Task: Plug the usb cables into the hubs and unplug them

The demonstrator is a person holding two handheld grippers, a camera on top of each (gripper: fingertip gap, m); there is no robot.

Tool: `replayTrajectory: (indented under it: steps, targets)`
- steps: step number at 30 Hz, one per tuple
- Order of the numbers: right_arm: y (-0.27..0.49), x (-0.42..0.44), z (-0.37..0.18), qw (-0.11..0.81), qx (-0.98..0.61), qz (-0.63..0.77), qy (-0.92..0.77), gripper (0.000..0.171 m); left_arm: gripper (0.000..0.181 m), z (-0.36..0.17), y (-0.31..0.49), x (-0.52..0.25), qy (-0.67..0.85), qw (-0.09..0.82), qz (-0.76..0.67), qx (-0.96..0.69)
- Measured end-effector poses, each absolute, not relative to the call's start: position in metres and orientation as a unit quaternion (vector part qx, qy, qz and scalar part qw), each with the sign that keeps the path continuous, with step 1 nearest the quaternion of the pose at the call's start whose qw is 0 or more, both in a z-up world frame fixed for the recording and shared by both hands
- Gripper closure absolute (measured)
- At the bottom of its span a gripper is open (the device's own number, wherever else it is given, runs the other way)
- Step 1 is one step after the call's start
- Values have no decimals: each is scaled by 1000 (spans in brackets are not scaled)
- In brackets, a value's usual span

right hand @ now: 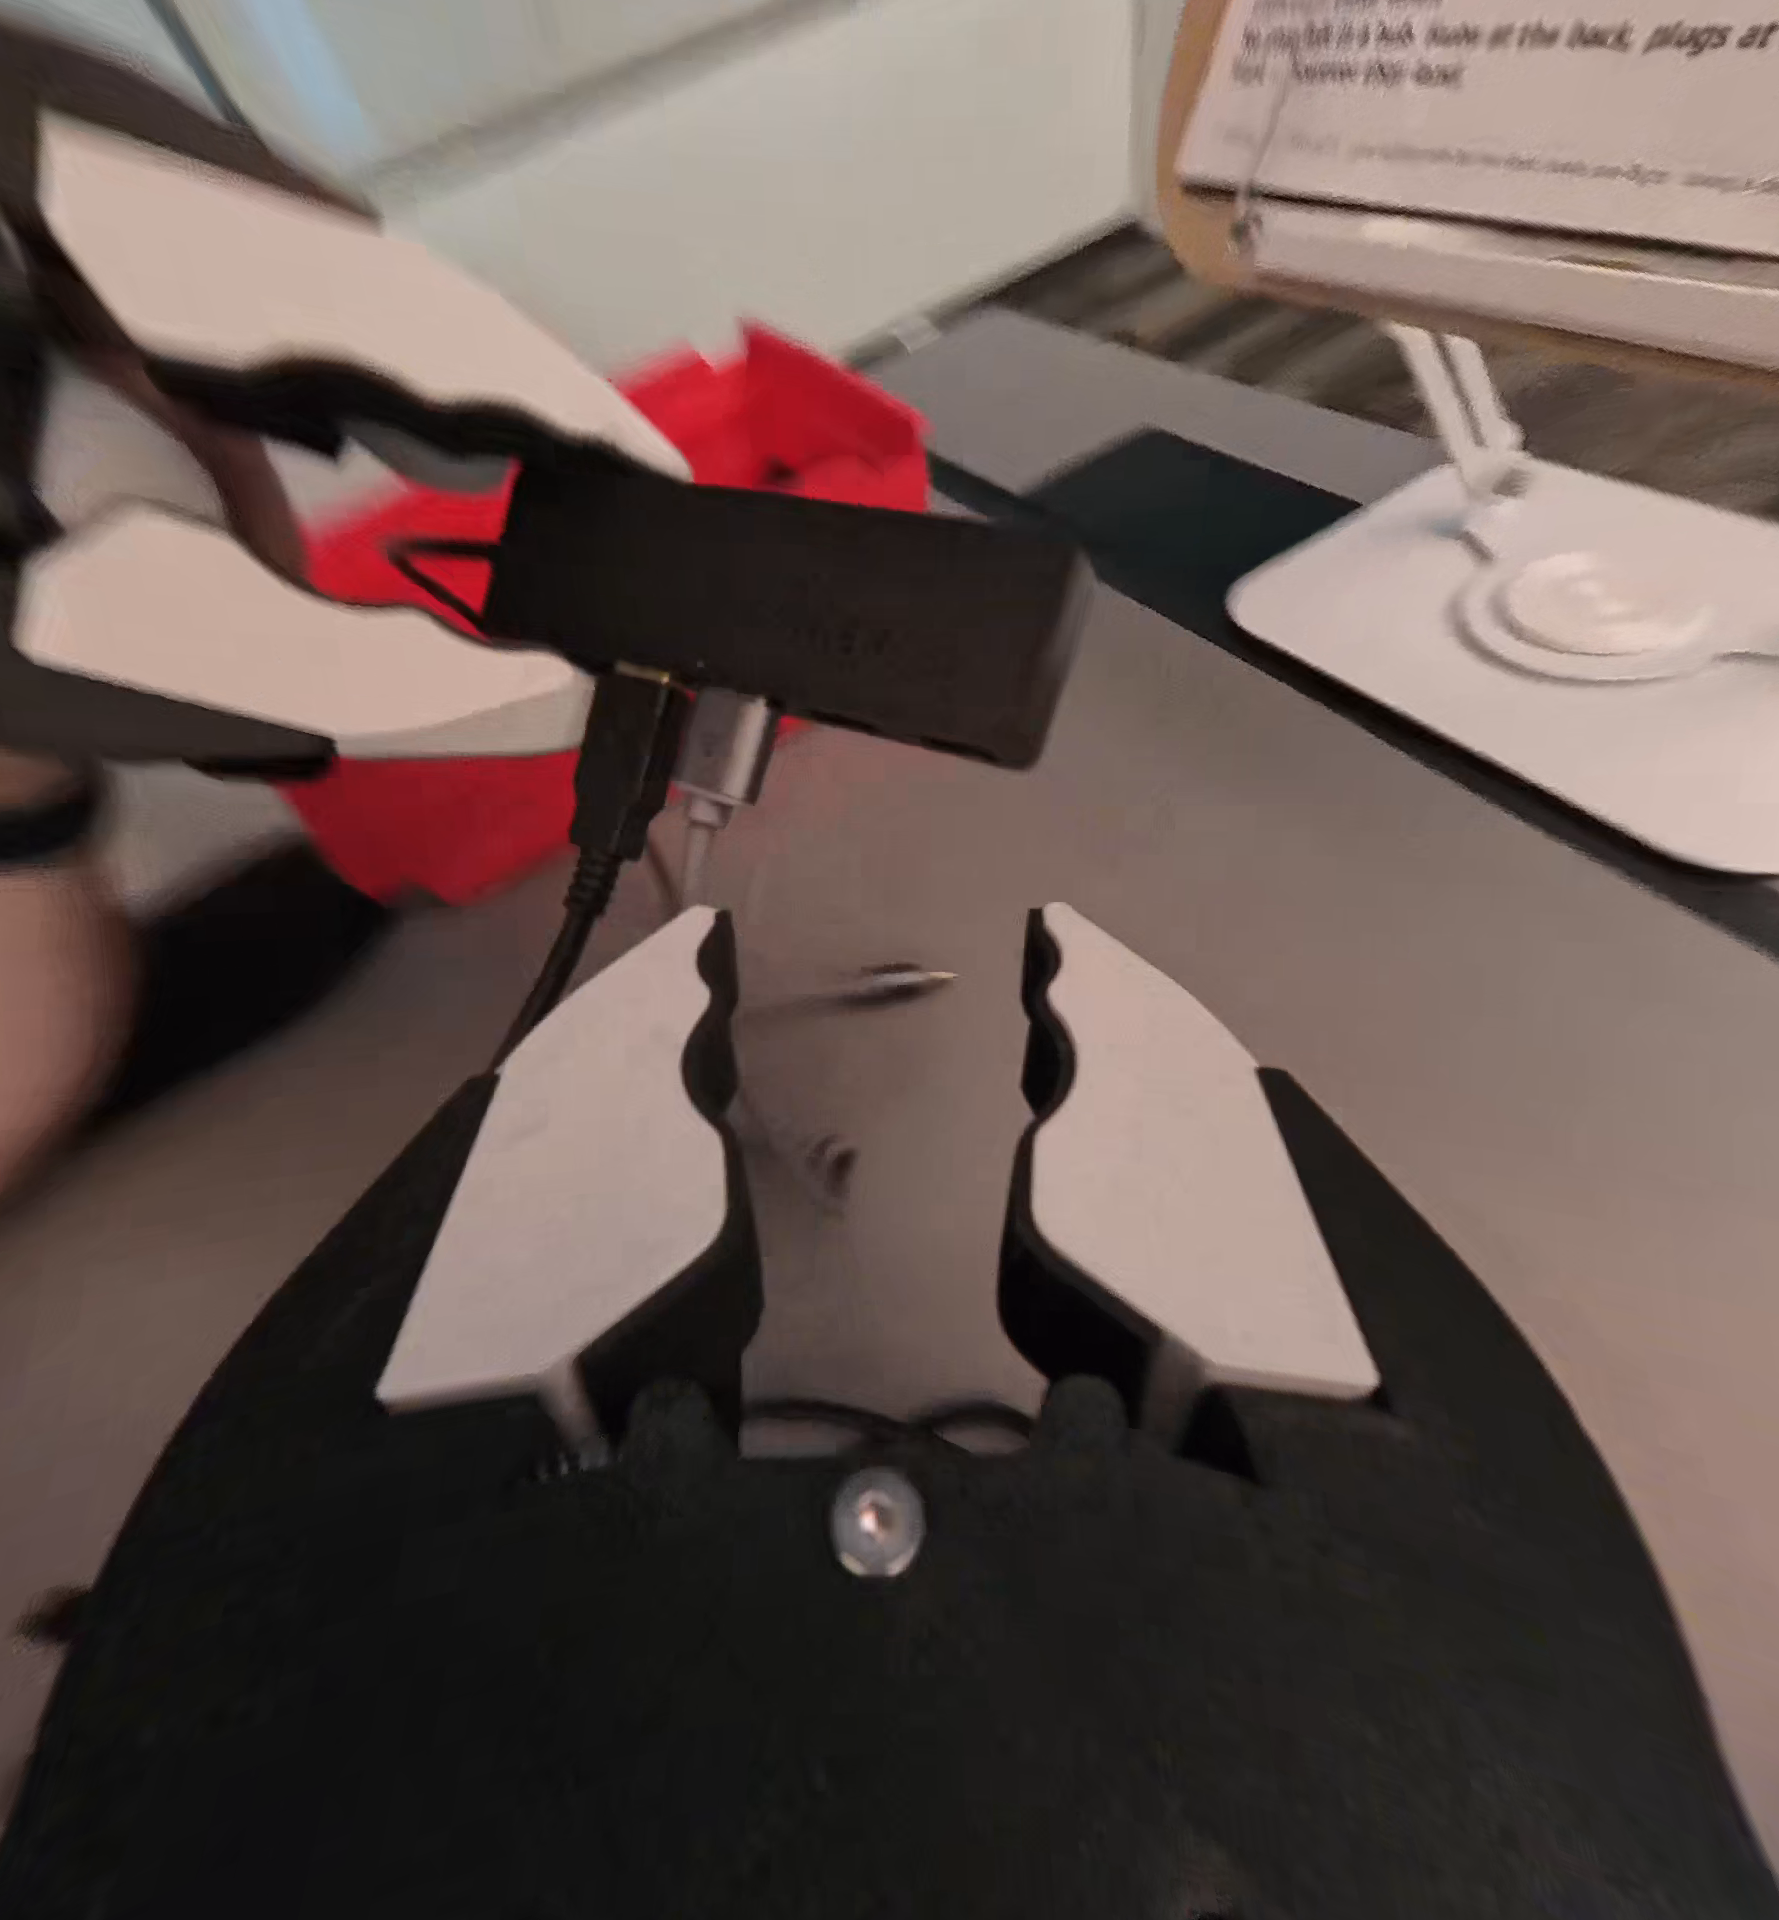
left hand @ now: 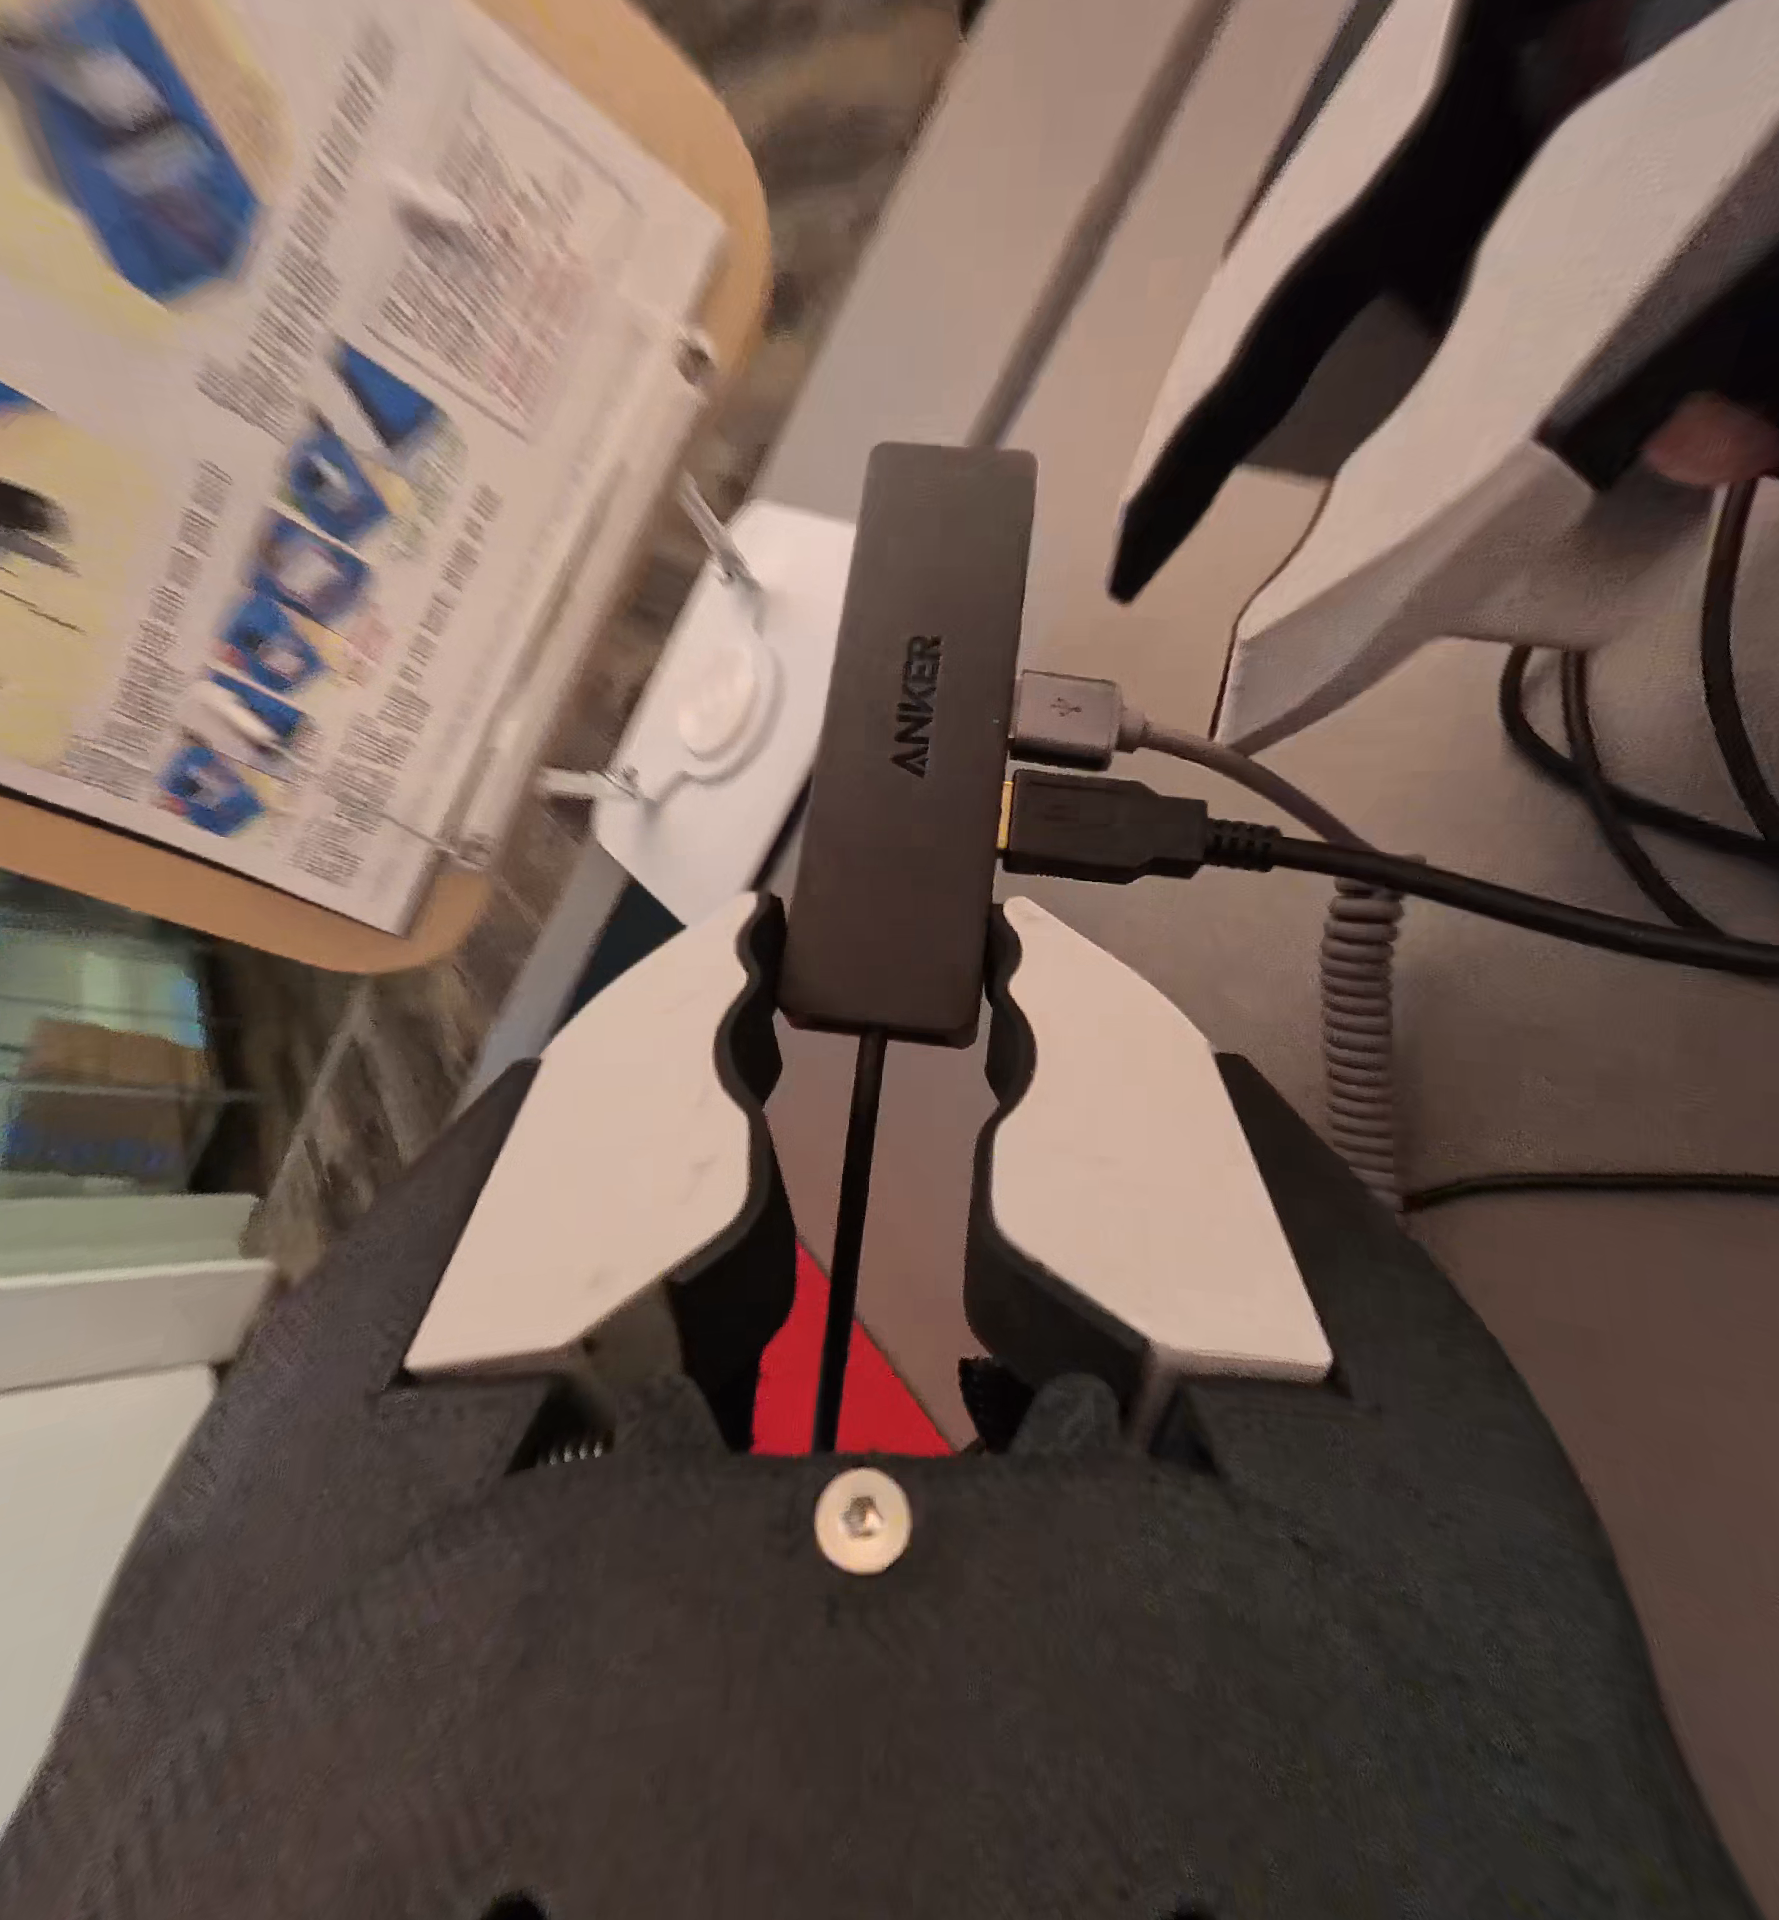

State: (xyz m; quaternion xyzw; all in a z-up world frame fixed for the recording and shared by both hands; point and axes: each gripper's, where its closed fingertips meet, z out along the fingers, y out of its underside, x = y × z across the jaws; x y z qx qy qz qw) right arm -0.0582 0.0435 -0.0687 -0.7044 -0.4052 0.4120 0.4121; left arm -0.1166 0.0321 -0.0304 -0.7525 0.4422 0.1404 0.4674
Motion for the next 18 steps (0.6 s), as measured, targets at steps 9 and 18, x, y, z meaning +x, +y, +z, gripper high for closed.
replayTrajectory:
  steps: [9, 18]
  targets:
    - [14, -40, 36, 327, -527, 747, -242, 107, 145, 27, -10, -89, 468, 552, 91, -684]
    - [-11, -33, 46, 300, -550, 713, -315, 159, 145, 28, -14, -72, 491, 571, 122, -647]
